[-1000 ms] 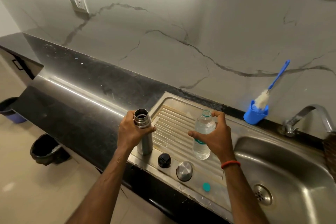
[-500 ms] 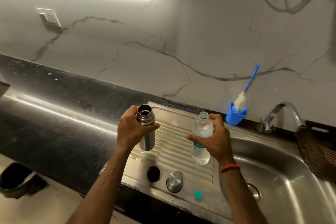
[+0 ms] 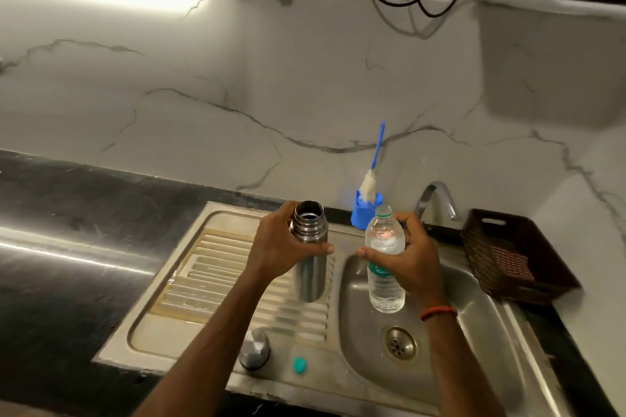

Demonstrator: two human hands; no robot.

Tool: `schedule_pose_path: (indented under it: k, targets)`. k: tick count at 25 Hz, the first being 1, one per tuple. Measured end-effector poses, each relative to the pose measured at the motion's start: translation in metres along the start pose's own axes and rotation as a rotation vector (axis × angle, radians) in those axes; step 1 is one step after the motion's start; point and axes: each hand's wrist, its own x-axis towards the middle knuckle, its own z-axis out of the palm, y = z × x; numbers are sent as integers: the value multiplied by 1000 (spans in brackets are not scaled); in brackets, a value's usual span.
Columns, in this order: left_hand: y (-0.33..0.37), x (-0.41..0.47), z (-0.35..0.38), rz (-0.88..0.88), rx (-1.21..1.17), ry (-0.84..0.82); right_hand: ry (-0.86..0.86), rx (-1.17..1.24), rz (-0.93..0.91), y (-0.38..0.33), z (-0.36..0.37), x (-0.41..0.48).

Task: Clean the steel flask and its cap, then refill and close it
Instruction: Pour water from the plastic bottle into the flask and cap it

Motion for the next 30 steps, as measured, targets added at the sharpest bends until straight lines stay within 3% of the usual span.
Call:
schedule_pose_path:
  k: [9, 14, 20, 30]
  targets:
    - [25, -16, 133, 27, 14, -228, 49, -264, -59, 39, -109, -18]
    - [32, -27, 182, 59, 138, -331, -49, -522, -122, 67, -145, -26]
    - [22, -21, 203, 17, 222, -396, -178, -838, -247, 80, -156, -23]
    - [10, -18, 204, 0, 297, -477, -150, -957, -271, 71, -169, -16]
